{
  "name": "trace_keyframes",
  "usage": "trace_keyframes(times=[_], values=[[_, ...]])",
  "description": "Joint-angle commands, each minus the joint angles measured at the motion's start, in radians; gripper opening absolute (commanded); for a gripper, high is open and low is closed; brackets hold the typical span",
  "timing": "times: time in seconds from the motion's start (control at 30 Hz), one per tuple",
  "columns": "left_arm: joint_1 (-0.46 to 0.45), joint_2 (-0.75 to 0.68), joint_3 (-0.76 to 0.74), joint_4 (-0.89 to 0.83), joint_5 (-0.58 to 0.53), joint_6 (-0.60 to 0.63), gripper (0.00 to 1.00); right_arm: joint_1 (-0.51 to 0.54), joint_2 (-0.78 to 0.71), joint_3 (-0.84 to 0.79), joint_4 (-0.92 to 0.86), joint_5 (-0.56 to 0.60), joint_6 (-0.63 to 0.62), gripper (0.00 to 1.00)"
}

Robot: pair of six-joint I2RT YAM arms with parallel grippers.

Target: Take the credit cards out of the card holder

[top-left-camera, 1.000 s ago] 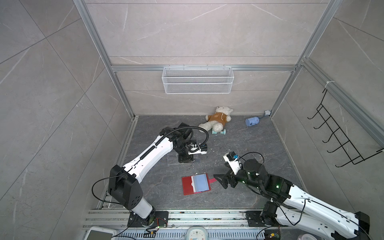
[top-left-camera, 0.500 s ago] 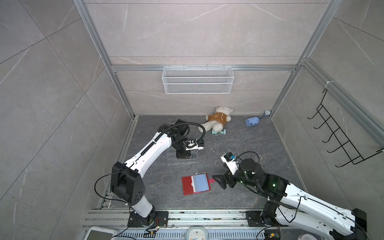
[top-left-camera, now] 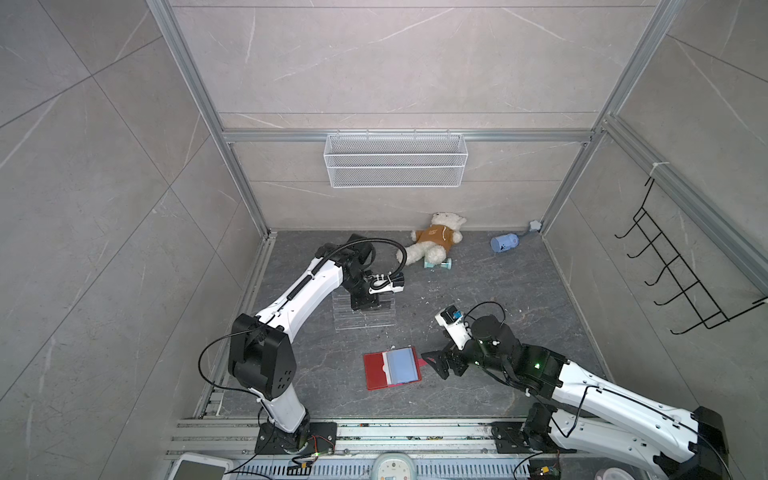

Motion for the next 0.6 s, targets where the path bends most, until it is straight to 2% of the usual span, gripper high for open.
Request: trace_keyframes(times=[0.0,0.57], values=[[0.014,0.012,0.044,0.019,0.043,0.031,0.00,0.004,0.017,0.030,0.027,-0.018,-0.019,1.00],[0.054,0.081,0.080,0.063,0.089,0.058,0.00,0.005,0.079,0.053,0.048,-0.024,-0.023,1.00]])
